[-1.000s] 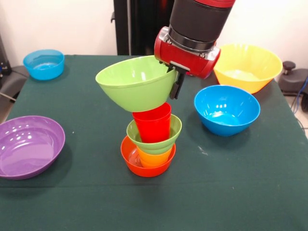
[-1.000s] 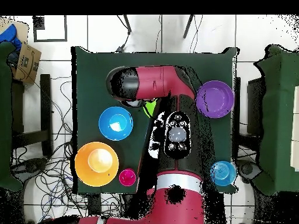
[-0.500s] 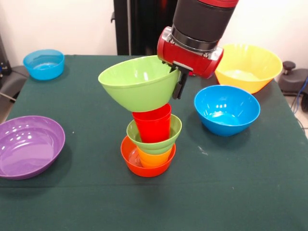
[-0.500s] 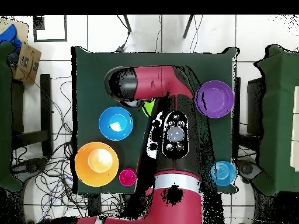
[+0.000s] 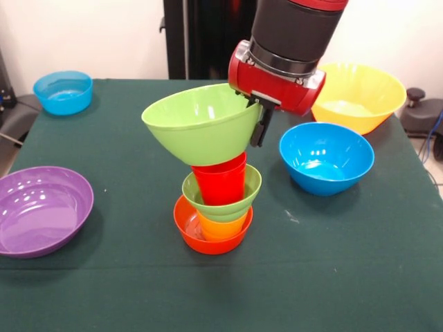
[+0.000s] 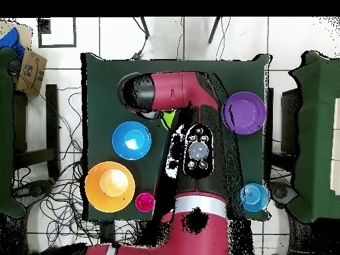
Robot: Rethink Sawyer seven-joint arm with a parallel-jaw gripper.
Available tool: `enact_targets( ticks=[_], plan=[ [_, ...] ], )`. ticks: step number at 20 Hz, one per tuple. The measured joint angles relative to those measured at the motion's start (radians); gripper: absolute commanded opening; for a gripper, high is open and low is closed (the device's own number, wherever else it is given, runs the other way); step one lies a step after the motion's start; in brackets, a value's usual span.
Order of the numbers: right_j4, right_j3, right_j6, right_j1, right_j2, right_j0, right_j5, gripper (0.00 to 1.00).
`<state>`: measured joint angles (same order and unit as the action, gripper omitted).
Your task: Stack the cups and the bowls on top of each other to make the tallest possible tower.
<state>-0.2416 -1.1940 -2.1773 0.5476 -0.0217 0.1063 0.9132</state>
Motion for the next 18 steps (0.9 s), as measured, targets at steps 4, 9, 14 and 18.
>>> enact_targets(
  ticks=[4, 9, 14, 18],
  plan=[
    [0.002, 0.020, 0.000, -0.014, 0.000, -0.001, 0.000, 0.00],
    [0.002, 0.030, 0.000, -0.026, -0.002, -0.004, 0.000, 0.00],
    [0.001, 0.031, 0.000, -0.031, -0.007, -0.004, 0.001, 0.00],
    [0.002, 0.031, 0.000, -0.032, -0.012, -0.005, 0.008, 0.00]
  ],
)
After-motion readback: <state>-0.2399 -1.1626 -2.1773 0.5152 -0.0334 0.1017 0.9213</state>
